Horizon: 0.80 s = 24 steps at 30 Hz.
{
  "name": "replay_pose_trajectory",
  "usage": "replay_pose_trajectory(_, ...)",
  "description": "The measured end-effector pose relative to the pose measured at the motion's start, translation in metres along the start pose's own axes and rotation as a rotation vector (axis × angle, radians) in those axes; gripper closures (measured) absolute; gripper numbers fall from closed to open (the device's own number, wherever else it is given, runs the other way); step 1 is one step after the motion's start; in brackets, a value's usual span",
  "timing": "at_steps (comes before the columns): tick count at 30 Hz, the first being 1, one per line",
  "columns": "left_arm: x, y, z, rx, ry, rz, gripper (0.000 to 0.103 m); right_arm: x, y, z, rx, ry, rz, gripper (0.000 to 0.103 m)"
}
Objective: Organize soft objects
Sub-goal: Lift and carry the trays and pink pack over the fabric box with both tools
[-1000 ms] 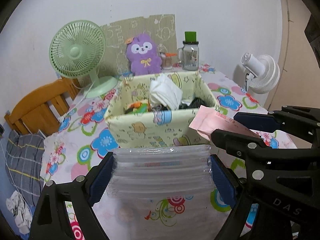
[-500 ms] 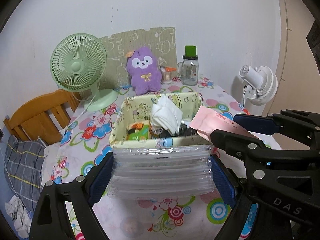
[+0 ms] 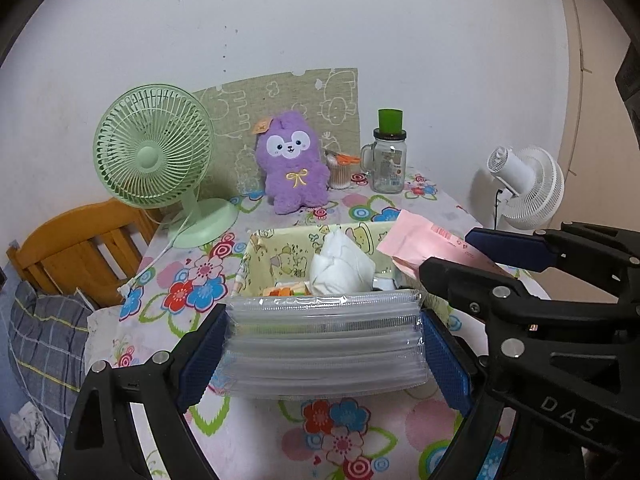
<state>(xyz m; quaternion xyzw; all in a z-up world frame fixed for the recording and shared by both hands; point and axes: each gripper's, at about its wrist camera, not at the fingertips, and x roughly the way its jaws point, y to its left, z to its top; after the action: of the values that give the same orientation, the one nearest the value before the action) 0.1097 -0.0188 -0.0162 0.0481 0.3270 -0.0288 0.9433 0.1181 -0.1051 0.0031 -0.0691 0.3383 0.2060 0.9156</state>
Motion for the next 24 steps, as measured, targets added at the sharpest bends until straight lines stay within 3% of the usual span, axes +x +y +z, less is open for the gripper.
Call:
replay_pose_trajectory(11,0.037,0.007,0.023,0.007,0.016,-0.011,0.011,0.034,-0.019,0.02,0.05,0.015,-0.01,0.061)
replay_pose_trajectory(24,0.096,0.018,0.028,-0.037,0.123,-0.003,0.004,0.09,-0.032,0.024,0.119,0.102,-0.006,0.06)
